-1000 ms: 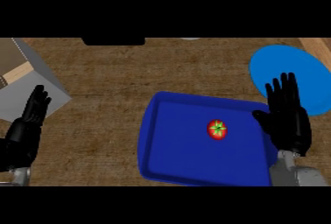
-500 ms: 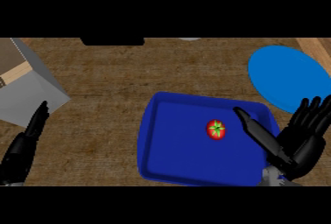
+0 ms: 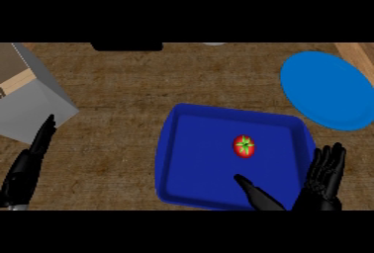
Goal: Pick the tomato from the tray and place it in the plate
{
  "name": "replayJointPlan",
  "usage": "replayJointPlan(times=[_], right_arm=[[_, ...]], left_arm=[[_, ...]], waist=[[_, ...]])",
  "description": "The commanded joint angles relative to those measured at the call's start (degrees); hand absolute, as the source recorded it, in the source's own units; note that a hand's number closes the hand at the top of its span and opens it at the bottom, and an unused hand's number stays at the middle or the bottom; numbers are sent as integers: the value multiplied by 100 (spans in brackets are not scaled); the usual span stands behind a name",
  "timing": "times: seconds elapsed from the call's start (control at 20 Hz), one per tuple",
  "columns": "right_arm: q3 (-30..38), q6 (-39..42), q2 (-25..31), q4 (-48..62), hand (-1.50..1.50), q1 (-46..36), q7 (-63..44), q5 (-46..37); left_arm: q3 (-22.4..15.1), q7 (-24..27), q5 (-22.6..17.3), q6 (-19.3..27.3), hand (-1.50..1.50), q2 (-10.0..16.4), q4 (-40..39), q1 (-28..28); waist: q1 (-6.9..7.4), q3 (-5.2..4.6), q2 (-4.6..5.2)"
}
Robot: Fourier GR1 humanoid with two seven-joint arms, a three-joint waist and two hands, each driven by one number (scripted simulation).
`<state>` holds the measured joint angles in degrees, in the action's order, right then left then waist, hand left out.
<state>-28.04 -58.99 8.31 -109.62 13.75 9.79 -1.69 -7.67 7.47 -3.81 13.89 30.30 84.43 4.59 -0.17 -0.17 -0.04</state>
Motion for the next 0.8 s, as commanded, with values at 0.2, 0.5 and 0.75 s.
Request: replayJointPlan(times=[0.2,0.5,0.75], right_arm=[[-308,315,1566,-375,-150,371,-2664,-1065],[129,1332,2071,-436,-150,-755,-5032,-1381],[223,2340,2183,-268,-150,-1624,-6132,-1183]], left_arm=[[40,2,37,-70,0,-47,-75,-127],[177,236,22,-225,0,-1,-190,-94],[-87,240,316,69,0,-463,-123,20]], waist=[[66,-24,37],[142,-11,33],[109,8,14]])
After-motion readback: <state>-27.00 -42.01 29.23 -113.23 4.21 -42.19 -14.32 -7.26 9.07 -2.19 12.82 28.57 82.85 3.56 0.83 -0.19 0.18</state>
